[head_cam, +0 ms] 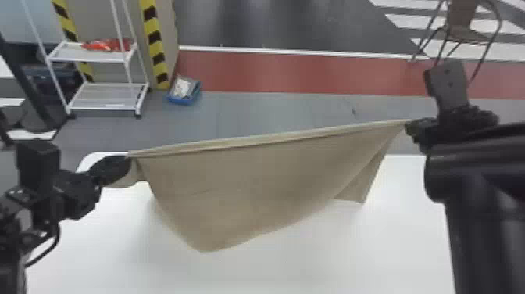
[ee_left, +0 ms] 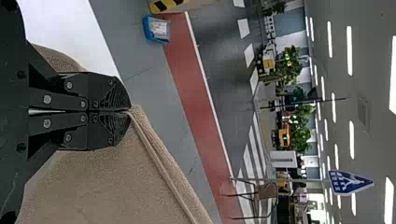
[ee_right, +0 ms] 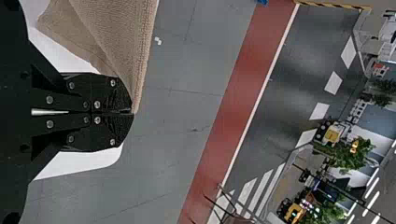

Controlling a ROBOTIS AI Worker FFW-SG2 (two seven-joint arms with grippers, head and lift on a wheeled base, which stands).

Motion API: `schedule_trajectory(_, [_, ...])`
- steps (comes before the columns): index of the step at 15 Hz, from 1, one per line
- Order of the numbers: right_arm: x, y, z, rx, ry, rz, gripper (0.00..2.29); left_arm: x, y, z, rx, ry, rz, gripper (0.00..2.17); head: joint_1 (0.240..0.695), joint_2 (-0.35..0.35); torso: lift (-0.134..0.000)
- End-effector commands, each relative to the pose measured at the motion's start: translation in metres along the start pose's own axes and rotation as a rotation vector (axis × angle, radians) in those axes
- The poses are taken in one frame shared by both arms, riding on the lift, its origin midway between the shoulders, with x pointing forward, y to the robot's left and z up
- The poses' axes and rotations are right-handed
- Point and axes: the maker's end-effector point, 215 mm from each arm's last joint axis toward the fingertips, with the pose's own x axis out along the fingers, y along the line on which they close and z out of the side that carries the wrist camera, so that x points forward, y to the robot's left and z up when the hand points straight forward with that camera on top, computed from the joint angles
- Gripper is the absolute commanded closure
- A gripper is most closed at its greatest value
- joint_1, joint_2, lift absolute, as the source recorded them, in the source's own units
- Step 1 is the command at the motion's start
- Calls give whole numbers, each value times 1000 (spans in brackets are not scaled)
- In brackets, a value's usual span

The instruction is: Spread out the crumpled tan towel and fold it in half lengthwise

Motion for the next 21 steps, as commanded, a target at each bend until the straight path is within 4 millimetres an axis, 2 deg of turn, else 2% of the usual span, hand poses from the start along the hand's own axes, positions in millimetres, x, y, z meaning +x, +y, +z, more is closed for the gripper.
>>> schedule_trajectory(1, [9, -12, 25, 9, -13, -22, 1666, 20, 17, 29, 12, -15, 27, 1440, 695, -93, 0])
schedule_trajectory(4, [18, -35, 60, 22, -32, -63, 1666, 43, 45, 68, 13, -33, 65, 1440, 654, -93, 0])
schedule_trajectory(5, [20, -41, 67, 25, -33, -68, 1666, 44, 54, 82, 20, -47, 77, 1440, 634, -93, 0])
schedule_trajectory(7, [21, -64, 73, 27, -35, -96, 1666, 42, 59, 77, 3, -32, 87, 1440, 583, -91, 0])
schedule_trajectory(8, [24, -60, 60, 26, -21, -86, 1666, 34, 60, 59, -5, -14, 94, 1440, 572, -92, 0])
schedule_trajectory(10, [11, -56, 5, 15, -9, -69, 1666, -3, 59, 19, 23, -18, 111, 1440, 577, -97, 0])
schedule_trajectory(11, [3, -47, -22, -15, -6, -50, 1666, -18, 52, 3, 54, -28, 104, 1440, 593, -95, 0])
schedule_trajectory(12, [-5, -40, -56, -79, -5, -37, 1666, -35, 43, -9, 107, -54, 102, 1440, 646, -94, 0])
schedule_trajectory(13, [-15, -35, -78, -118, -23, -25, 1666, -51, 34, -29, 130, -52, 95, 1440, 678, -95, 0])
schedule_trajectory(14, [-22, -33, -100, -118, -14, -8, 1666, -65, 28, -42, 138, -51, 89, 1440, 695, -96, 0])
schedule_trajectory(16, [-32, -28, -138, -146, -6, 22, 1666, -84, 4, -61, 163, -63, 56, 1440, 695, -102, 0])
schedule_trajectory(18, [-34, -22, -157, -178, -9, 43, 1666, -89, -21, -67, 185, -74, 12, 1440, 695, -126, 0])
schedule_trajectory(20, [-37, -44, -161, -117, -15, 28, 1666, -88, -26, -62, 191, -86, 5, 1440, 695, -153, 0])
schedule_trajectory(21, [-40, -60, -154, -99, -28, 9, 1666, -91, -20, -52, 202, -98, 16, 1440, 695, -168, 0])
